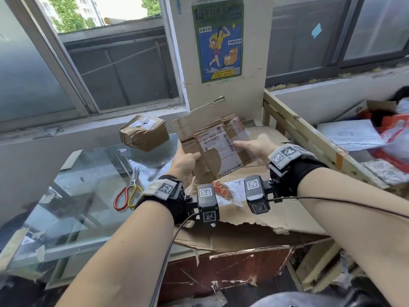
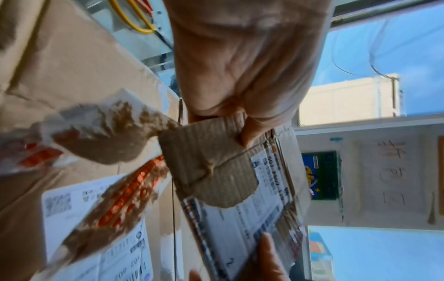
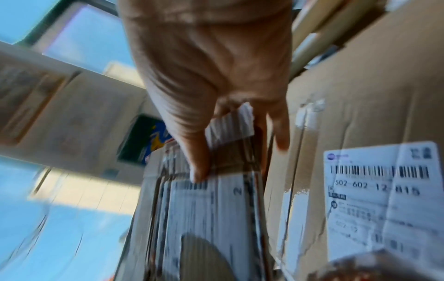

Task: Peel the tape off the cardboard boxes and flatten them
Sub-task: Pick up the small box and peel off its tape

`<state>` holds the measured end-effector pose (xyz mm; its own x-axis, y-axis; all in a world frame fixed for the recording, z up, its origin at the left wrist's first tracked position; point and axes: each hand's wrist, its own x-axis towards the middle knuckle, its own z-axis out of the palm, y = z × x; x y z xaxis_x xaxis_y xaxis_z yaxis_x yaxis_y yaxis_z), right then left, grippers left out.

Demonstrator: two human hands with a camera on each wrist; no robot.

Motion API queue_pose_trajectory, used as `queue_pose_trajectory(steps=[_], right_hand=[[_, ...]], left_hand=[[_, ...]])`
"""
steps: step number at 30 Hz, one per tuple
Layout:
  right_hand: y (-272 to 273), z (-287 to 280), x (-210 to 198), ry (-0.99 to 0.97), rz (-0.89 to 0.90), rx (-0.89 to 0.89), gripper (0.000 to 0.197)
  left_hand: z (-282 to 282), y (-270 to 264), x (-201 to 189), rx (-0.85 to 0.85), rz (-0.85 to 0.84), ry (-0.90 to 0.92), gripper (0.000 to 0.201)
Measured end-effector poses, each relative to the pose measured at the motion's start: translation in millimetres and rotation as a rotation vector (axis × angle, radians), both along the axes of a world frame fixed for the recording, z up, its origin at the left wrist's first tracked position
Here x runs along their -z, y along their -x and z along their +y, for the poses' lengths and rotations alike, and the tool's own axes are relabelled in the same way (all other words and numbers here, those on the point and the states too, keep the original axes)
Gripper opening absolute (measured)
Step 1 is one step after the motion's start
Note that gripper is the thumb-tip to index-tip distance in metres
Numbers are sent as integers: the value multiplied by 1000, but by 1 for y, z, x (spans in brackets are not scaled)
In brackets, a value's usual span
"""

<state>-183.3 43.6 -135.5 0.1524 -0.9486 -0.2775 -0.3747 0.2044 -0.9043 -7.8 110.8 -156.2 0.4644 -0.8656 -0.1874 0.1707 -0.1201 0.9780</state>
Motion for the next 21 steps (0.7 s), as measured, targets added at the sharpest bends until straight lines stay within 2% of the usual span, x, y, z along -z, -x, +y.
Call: queue_pose_trajectory(steps=[2, 4, 6, 8, 9, 10, 12, 14, 16, 17, 19, 20, 21], right_hand=[[5, 1, 1, -69, -158, -8, 29], [9, -3, 1, -33, -287, 47, 13], [12, -8, -2, 63, -355, 139, 7], [12, -14, -4, 153, -369, 231, 10], [11, -16, -5, 178, -375, 265, 11], [11, -17, -6, 186, -397, 288, 13], [11, -20, -6, 160, -476, 295, 15], [10, -21, -9, 73, -570, 277, 12], [10, -25, -8, 3, -596, 277, 9], [11, -24, -8, -12, -579, 279, 10], [17, -29, -1, 3, -454, 286, 8], [22, -33, 4, 7, -352, 281, 11], [28, -36, 10, -19, -250, 258, 23]], left_hand=[[-4, 0, -2, 19, 21, 39, 33], [-10, -4, -3, -7, -1, 8, 37], [-17, -7, -4, -56, -102, -119, 61], [-19, -5, -6, -118, -163, -225, 87], [-20, -4, -7, -120, -162, -263, 93], [-19, -2, -8, -87, -139, -294, 91], [-17, 8, -14, 70, 9, -293, 71], [-20, 18, -20, 177, 180, -206, 54], [-25, 28, -25, 188, 262, -84, 38], [-27, 32, -25, 165, 294, -40, 34], [-32, 39, -20, 165, 353, -43, 39], [-34, 43, -15, 175, 379, -72, 43], [-35, 47, -7, 165, 380, -114, 39]])
